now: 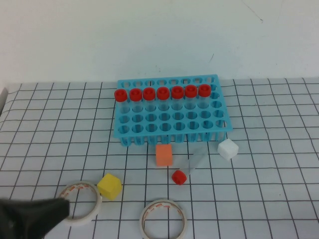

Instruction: Place the test tubes

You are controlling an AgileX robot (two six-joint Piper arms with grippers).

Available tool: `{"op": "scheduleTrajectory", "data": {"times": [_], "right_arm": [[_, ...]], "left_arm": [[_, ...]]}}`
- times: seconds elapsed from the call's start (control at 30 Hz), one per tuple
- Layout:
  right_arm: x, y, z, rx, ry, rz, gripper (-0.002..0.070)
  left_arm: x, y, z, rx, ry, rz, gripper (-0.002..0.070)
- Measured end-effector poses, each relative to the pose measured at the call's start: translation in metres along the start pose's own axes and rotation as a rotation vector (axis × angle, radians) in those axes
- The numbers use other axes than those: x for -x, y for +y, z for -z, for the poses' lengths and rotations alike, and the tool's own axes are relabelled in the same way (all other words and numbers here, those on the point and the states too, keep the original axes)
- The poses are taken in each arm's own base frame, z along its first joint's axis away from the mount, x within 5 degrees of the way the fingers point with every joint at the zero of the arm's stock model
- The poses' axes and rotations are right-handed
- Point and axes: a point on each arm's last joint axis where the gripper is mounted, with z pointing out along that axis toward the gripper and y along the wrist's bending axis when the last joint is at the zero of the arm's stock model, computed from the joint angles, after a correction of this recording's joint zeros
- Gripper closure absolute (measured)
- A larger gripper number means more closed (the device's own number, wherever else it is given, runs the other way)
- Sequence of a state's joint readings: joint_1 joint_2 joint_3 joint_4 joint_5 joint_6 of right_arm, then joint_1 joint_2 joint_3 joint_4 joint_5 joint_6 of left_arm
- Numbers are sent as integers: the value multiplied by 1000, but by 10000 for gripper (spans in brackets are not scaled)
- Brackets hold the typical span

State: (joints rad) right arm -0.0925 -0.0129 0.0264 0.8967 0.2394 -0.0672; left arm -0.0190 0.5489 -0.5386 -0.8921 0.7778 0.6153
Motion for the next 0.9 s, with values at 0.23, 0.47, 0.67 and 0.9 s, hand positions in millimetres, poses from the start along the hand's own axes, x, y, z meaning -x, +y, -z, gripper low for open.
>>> {"op": "scheduleTrajectory", "data": {"times": [0.23,0.47,0.67,0.9], "right_arm": [[0,0,0,0,0,17,678],[-4,0,0,5,39,98,678],[-6,0,0,8,65,111,678],[-7,0,0,9,71,116,678]], "left_arm": [[78,12,-32,-69,293,-229,676],[112,16,-102,-11,577,-447,676],[115,-14,-163,-45,742,-580,676],[122,-51,-239,-90,828,-620,676]]}}
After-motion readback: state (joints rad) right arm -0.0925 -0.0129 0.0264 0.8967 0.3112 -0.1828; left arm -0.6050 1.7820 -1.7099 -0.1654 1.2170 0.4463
